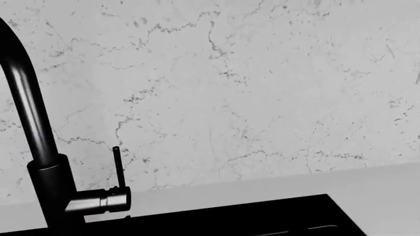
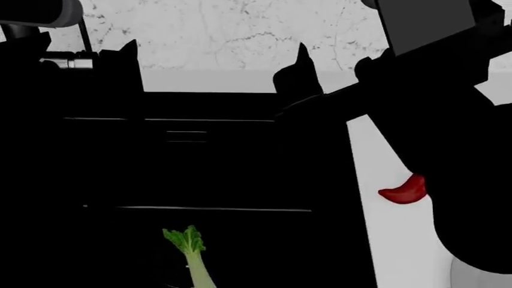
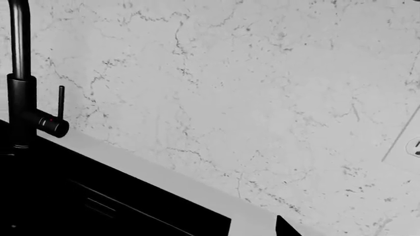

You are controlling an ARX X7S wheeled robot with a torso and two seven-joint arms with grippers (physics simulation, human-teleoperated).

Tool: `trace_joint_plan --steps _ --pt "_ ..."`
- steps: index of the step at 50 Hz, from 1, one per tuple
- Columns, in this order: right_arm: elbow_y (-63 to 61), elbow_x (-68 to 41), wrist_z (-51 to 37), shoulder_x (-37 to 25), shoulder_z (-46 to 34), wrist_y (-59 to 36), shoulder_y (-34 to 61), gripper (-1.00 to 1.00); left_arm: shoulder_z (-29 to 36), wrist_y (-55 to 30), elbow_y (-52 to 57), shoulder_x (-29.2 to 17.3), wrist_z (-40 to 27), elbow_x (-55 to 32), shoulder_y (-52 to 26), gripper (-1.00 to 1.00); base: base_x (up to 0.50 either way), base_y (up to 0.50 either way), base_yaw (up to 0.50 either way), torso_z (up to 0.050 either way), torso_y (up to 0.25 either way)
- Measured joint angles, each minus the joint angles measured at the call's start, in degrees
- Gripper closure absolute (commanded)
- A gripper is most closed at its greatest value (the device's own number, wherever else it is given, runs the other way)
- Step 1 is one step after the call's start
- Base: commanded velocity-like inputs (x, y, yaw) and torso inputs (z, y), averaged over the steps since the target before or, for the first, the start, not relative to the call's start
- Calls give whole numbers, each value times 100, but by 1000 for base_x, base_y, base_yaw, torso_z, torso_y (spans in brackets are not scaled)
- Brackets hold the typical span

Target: Pick the celery from the sink and place it on the plate located on the counter

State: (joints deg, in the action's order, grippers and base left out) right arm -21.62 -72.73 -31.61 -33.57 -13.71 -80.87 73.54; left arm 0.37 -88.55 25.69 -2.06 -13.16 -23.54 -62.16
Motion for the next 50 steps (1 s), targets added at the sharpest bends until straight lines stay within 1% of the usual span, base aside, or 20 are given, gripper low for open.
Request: trace_joint_plan --steps 10,25,35,50 --pt "-30 -165 -124 -62 -52 42 12 -100 -34 -43 60 33 84 74 7 -100 92 124 0 0 0" --pt "-19 -265 -150 -111 -148 152 18 -100 -64 -44 70 -14 -81 -132 5 -100 159 122 0 0 0" --pt "-11 -306 -155 -140 -200 220 22 -100 -71 -24 51 -62 -213 -313 0 -100 156 7 0 0 0" --pt "-7 -329 -151 -163 -263 299 14 -100 -129 -2 5 -111 -398 -579 -12 -100 3 0 0 0 0"
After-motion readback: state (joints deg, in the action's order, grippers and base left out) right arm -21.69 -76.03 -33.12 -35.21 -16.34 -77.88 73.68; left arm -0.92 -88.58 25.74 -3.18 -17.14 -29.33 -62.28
